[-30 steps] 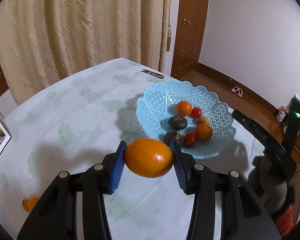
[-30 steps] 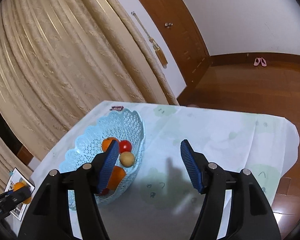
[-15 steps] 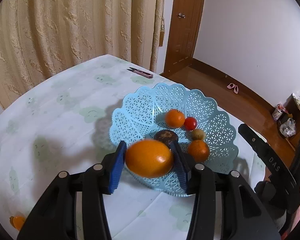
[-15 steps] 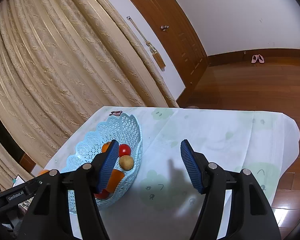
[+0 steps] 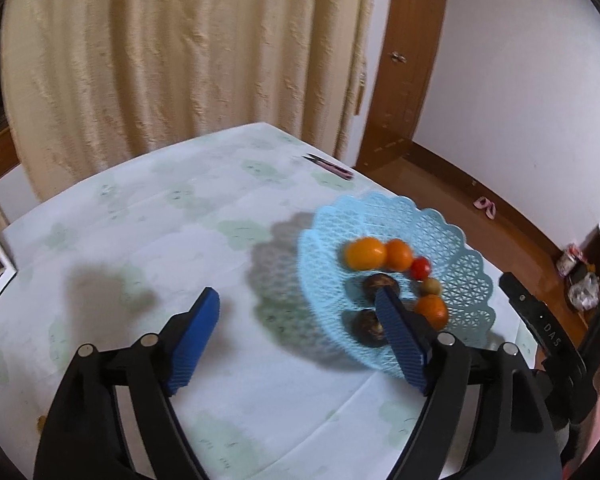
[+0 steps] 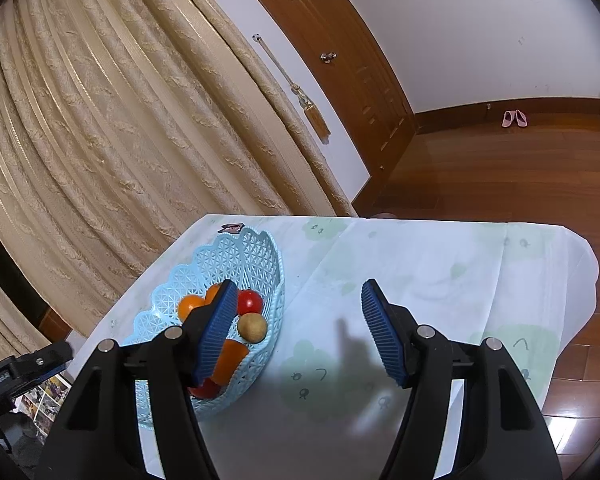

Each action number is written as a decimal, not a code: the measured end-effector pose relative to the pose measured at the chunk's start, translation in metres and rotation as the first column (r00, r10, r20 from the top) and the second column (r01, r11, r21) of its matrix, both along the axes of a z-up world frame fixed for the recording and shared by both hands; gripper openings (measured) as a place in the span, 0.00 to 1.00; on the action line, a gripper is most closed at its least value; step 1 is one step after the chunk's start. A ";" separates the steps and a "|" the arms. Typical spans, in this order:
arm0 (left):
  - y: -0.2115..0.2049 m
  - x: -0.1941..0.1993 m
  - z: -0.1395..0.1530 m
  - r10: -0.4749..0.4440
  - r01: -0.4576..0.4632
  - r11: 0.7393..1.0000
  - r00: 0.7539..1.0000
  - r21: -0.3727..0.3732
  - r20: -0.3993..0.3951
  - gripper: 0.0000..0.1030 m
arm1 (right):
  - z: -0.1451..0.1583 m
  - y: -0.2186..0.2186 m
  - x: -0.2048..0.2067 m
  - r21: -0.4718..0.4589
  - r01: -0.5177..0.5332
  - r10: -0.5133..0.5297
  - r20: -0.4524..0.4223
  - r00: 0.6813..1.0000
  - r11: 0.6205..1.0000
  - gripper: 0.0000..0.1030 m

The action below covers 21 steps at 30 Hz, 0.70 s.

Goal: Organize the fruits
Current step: 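Move both open tools back toward the last fruits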

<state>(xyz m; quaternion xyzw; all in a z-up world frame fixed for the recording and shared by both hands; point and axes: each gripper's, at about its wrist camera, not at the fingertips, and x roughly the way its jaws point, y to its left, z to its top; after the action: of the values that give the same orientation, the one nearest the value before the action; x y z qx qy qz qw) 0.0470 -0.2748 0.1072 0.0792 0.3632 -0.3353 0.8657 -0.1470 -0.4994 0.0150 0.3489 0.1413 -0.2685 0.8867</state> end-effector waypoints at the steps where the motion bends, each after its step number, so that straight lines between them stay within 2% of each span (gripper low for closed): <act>1: 0.007 0.001 0.001 0.014 -0.014 1.000 1.000 -0.002 0.003 0.79 | 0.000 0.000 0.000 0.000 0.000 0.000 0.000 1.000 1.000 0.64; 10: 0.090 0.011 0.006 0.182 -0.182 0.983 0.983 -0.014 0.027 0.80 | 0.002 0.003 -0.005 -0.014 0.015 -0.015 0.008 1.000 1.000 0.65; 13: 0.125 0.017 0.007 0.256 -0.256 0.967 0.966 -0.019 0.026 0.80 | 0.003 0.005 -0.007 -0.022 0.025 -0.025 0.013 1.000 0.999 0.69; 21: 0.190 0.021 0.009 0.376 -0.376 0.926 0.925 -0.007 0.055 0.80 | 0.006 0.017 -0.014 -0.041 0.031 -0.031 -0.006 0.999 0.999 0.70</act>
<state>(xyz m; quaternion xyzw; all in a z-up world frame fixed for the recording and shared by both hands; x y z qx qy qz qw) 0.0683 -0.0851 0.1160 0.0189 0.3479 -0.1601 0.9236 -0.1613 -0.4828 0.0211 0.3320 0.1335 -0.2863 0.8888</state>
